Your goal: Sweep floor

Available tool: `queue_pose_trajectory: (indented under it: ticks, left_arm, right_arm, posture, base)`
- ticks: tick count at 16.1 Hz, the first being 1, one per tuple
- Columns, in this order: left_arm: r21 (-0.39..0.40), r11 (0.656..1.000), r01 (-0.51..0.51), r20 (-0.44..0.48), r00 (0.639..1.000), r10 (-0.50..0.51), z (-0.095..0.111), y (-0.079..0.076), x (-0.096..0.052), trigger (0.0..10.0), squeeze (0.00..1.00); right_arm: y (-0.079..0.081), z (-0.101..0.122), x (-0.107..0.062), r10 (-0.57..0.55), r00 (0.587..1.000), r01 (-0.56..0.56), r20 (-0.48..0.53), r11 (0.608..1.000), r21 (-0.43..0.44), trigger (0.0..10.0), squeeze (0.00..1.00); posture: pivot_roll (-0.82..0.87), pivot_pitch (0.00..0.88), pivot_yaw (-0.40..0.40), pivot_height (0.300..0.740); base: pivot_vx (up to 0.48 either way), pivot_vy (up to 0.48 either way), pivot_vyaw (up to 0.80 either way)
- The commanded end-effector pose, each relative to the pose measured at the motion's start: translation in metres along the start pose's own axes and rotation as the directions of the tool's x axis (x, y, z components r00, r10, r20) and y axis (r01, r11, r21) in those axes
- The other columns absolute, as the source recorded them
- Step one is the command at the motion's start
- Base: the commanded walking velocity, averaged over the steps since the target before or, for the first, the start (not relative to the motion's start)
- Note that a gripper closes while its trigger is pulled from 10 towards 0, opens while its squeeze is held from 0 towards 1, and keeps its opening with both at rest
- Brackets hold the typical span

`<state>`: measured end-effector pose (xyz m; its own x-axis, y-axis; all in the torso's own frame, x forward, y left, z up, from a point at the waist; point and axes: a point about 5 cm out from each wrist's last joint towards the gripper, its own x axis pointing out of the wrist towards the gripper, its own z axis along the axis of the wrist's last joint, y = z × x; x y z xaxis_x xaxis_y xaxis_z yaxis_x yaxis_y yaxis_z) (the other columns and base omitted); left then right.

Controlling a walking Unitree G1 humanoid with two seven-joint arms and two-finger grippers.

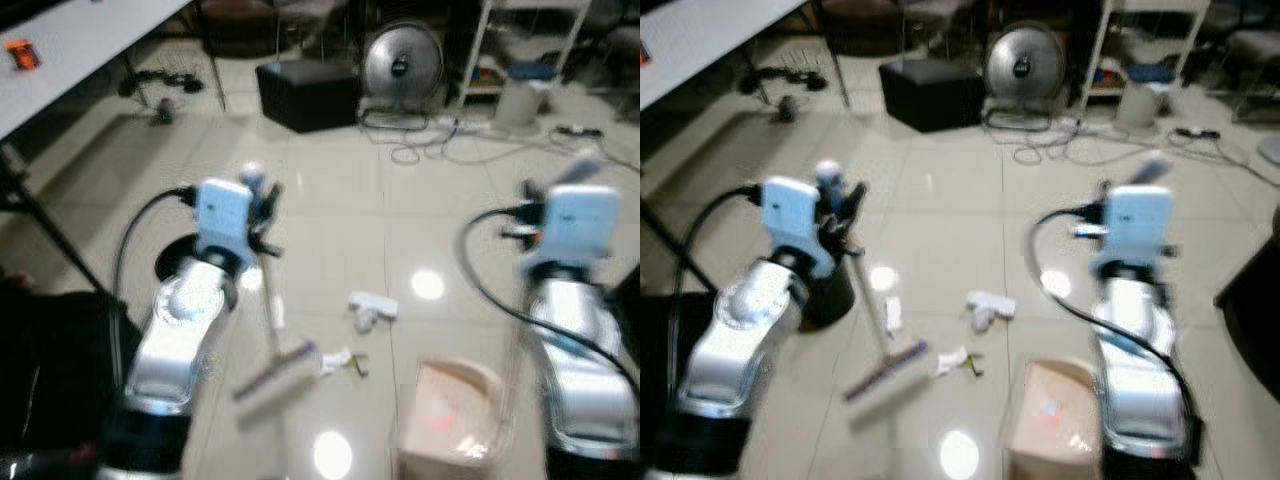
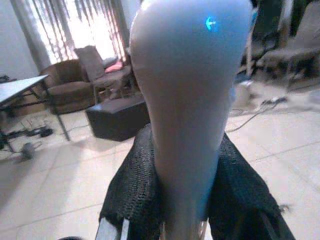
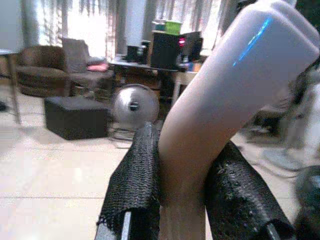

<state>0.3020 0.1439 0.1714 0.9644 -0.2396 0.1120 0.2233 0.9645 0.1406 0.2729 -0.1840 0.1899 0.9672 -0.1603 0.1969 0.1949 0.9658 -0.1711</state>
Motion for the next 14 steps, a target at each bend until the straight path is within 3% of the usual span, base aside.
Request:
queue_pose_trajectory:
  ticks: [1, 14]
  left_arm:
    - [0.02, 1.0, 0.0, 0.053, 0.999, -0.001, 0.0111, -0.0019, 0.0054, 10.0, 0.0]
    - [-0.009, 1.0, 0.006, 0.044, 0.999, -0.006, 0.0085, -0.0043, 0.0043, 10.0, 0.0]
  right_arm:
    - [-0.0051, 0.0072, 0.002, -0.013, 0.999, 0.013, 0.048, 1.0, 0.002, 10.0, 0.0]
    - [-0.0041, -0.0017, 0.0026, 0.003, 0.998, -0.002, 0.058, 1.0, -0.013, 10.0, 0.0]
  posture:
    - [-0.04, 0.03, 0.079, 0.74]
    - [-0.04, 0.048, 0.087, 0.74]
  base:
    - [0.386, 0.0, 0.0]
    - [0.383, 0.0, 0.0]
